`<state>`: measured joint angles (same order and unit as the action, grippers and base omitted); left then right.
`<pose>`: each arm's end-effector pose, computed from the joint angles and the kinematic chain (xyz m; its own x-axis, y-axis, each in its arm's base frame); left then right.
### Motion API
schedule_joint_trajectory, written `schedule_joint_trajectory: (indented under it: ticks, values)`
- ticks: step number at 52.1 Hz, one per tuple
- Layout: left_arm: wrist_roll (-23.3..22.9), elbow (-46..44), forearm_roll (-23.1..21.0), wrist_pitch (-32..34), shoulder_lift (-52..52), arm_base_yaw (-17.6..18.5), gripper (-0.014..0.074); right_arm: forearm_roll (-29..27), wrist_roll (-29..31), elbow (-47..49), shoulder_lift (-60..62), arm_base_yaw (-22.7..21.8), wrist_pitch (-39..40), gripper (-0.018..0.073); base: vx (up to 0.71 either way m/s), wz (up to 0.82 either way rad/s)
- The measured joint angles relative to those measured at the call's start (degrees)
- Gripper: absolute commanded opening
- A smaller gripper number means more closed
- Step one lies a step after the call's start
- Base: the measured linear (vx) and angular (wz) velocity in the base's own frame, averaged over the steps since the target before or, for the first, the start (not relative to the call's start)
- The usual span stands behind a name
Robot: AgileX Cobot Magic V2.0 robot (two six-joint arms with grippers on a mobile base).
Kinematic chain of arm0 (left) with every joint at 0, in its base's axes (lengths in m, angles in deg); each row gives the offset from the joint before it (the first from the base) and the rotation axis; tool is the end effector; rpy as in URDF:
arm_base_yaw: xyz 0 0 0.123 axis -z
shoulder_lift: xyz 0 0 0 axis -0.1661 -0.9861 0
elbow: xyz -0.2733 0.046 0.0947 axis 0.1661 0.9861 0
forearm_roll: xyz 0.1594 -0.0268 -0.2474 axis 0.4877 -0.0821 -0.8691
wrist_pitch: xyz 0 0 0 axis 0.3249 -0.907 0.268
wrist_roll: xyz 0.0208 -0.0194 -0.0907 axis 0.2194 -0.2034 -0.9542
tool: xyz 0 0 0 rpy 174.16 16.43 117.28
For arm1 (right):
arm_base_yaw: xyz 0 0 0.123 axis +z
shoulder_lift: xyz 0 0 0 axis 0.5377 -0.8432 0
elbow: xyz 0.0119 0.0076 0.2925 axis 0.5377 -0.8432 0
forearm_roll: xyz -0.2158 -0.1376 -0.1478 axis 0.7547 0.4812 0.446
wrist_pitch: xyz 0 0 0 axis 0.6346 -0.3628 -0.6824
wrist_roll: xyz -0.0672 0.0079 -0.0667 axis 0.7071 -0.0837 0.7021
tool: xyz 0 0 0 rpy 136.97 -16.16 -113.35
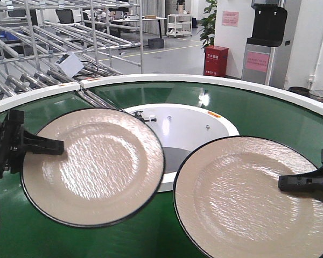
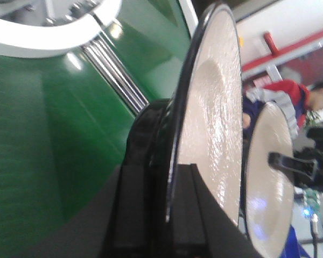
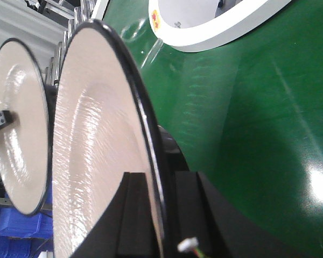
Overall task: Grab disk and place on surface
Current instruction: 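Grip a second cream plate rim with the right gripper and lift it, then hold both plates while the base drives to the steel table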
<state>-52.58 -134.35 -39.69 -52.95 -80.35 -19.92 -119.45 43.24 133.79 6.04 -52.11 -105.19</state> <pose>0.3798 -0.0175 0.3672 -0.8370 -0.2788 -0.4708 0.3025 0.4813 -0.8227 0.3106 -0.0221 0.3253 -0.8104 0.3546 -0.4664 -0.2009 0.5797 0.7897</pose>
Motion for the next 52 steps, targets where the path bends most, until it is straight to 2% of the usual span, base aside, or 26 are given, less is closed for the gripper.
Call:
schedule_joint_trajectory:
  ticks: [8,19,52]
  values:
    - [0.0,0.0,0.5,0.3,0.5,0.2,-0.0001,-0.2,0.0,0.0,0.1,0.0,0.0,-0.0008,0.00,0.00]
    - [-1.3,0.0,5.5,0.7,0.5,0.2,-0.0001,-0.4,0.0,0.0,0.1,0.0,0.0,-0.0008,0.00,0.00]
    - [-1.5,0.0,5.1,0.7,0.5,0.2,-0.0001,-0.4,0.0,0.0,0.1,0.0,0.0,-0.0008,0.00,0.00]
